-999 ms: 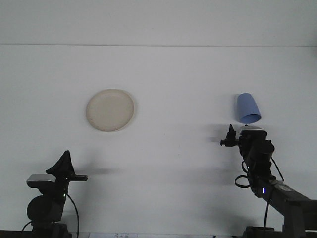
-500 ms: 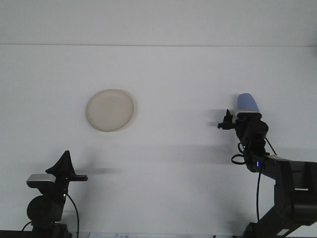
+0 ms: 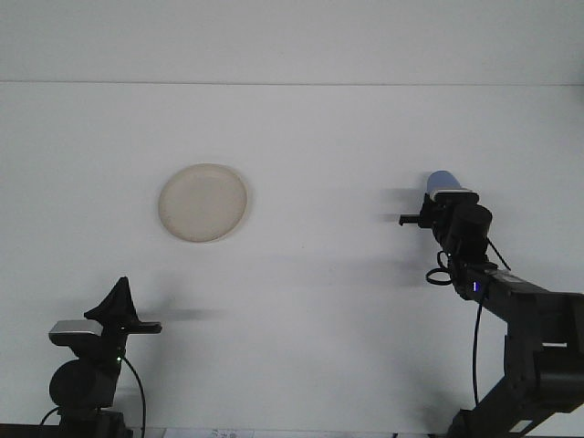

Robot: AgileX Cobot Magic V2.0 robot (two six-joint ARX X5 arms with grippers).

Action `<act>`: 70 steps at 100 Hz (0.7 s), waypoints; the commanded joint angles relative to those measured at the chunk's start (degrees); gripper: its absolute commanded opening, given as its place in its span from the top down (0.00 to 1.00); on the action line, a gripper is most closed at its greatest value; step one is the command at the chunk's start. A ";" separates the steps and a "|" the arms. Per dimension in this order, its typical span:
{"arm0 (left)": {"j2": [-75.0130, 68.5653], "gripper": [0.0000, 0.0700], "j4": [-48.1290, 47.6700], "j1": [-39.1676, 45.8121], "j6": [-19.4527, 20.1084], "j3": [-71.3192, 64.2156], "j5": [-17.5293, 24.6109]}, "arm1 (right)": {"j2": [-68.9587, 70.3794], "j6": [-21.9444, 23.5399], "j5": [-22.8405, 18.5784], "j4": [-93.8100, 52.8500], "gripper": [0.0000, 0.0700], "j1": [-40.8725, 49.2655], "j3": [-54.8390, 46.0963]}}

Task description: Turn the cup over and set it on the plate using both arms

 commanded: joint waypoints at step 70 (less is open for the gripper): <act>-0.07 0.98 0.70 -0.04 0.07 -1.11 -0.11 | -18.75 -11.41 0.44 -100.45 1.00 40.70 41.86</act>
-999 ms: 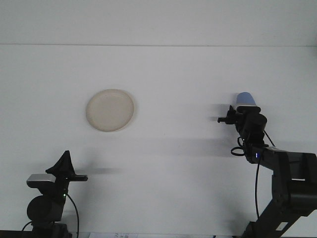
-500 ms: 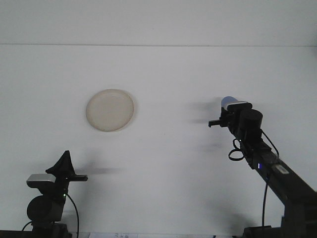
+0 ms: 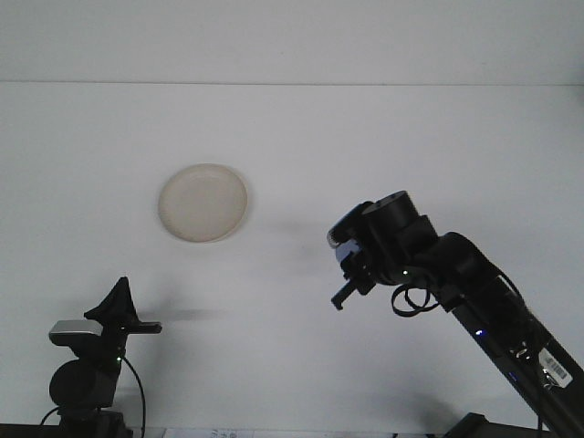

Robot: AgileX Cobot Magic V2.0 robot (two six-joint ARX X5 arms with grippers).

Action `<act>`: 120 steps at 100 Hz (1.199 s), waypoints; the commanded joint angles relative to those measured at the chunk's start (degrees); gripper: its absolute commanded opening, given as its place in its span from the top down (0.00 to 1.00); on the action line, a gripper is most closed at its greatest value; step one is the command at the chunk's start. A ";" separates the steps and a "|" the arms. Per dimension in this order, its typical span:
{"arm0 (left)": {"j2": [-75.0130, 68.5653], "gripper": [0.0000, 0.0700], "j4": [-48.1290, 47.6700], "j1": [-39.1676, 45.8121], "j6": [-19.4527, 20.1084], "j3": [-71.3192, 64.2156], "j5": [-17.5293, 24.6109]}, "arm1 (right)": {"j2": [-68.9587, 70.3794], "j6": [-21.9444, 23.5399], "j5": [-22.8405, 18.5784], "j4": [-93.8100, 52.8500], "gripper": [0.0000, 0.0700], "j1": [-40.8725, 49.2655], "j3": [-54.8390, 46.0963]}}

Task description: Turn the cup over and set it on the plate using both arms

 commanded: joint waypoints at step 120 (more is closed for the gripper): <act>-0.07 0.98 0.70 -0.04 0.07 -1.11 -0.11 | 24.94 -1.03 -1.03 -5.53 0.99 19.23 2.64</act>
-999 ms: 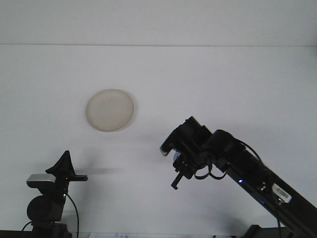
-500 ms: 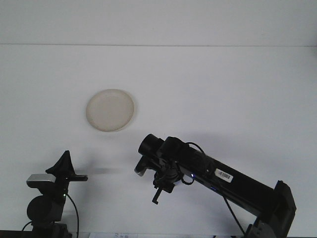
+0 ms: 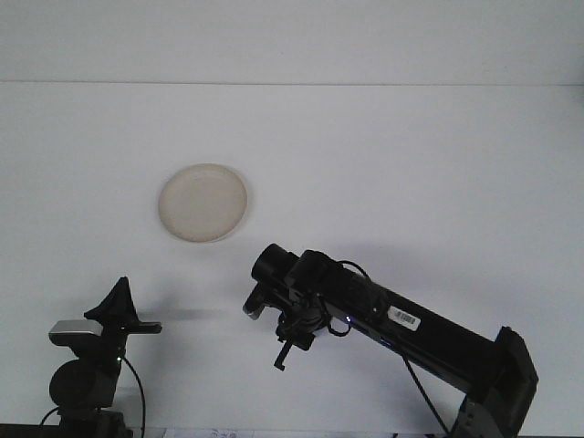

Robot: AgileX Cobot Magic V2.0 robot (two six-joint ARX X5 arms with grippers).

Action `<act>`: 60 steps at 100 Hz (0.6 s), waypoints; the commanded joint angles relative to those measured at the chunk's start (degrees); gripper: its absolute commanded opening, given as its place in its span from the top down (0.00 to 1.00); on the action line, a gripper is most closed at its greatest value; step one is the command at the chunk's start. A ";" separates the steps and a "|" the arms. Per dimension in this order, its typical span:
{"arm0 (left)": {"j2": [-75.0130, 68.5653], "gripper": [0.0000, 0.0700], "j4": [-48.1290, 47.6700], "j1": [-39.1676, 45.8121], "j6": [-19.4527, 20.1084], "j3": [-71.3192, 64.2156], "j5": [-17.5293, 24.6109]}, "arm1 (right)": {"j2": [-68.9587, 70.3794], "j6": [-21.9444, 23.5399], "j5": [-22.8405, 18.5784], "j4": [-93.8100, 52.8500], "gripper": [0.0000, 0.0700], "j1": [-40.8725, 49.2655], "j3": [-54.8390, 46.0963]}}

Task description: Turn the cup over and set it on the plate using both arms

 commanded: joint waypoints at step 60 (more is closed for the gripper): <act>-0.07 0.98 0.70 -0.04 0.07 -1.11 -0.11 | 0.98 -2.49 -4.35 -1.42 0.37 0.68 1.92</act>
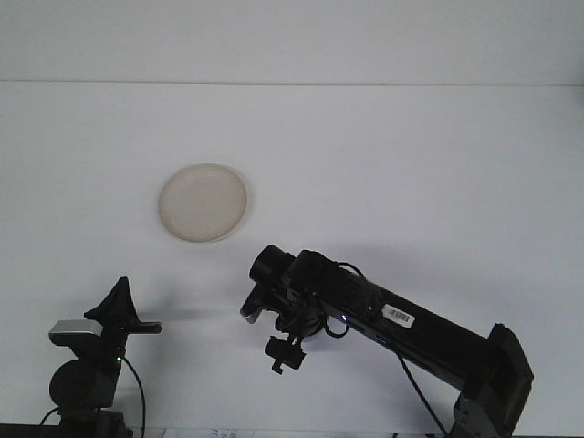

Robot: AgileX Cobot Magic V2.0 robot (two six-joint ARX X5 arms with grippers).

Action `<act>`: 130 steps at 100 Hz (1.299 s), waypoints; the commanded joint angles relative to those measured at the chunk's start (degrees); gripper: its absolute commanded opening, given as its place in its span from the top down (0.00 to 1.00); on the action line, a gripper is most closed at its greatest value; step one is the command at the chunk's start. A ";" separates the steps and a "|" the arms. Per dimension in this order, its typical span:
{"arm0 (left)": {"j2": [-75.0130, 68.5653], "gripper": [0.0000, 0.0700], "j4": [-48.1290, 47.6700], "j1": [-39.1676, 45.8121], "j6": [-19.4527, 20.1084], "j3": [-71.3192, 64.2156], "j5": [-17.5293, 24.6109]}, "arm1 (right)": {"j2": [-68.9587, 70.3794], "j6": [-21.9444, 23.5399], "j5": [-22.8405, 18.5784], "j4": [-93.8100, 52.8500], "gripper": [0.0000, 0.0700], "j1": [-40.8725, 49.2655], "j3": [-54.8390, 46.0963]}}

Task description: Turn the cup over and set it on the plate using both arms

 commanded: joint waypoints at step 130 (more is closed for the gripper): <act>-0.07 0.98 0.70 -0.04 0.07 -1.11 -0.11 | -40.85 1.84 3.06 9.35 0.37 -48.48 -7.08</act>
